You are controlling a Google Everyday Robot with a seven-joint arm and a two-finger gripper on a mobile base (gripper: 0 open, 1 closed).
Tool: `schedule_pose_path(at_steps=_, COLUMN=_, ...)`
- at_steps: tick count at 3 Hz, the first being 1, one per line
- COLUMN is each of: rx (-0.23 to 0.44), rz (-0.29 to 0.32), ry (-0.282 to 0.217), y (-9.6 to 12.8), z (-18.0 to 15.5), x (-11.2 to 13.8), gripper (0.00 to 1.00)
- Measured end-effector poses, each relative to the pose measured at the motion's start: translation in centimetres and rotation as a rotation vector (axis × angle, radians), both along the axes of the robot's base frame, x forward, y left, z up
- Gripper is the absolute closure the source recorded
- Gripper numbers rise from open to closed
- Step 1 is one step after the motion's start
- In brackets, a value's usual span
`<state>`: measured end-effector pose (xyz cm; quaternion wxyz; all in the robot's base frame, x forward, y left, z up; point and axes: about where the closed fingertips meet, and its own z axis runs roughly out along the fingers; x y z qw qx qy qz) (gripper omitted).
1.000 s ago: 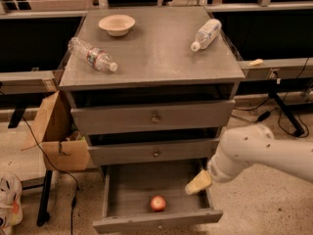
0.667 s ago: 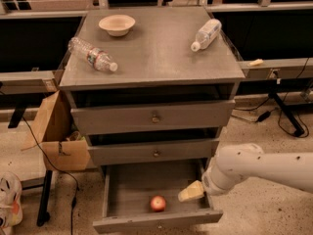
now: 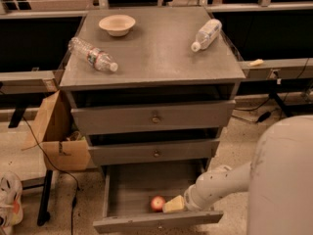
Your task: Pick apple from bottom drawer and place on counter
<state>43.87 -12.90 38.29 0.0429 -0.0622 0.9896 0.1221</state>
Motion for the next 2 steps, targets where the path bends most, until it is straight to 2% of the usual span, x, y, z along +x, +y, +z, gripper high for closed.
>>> schedule_pose_path(at_steps=1, rx=0.058, rz=-0.050, ry=-0.058, y=2.5, z=-2.8, x=2.5, gripper=0.00)
schedule_pose_path(at_steps=2, rx=0.099, rz=-0.062, ry=-0.109, y=3.6, z=-2.6, x=3.8, gripper=0.00)
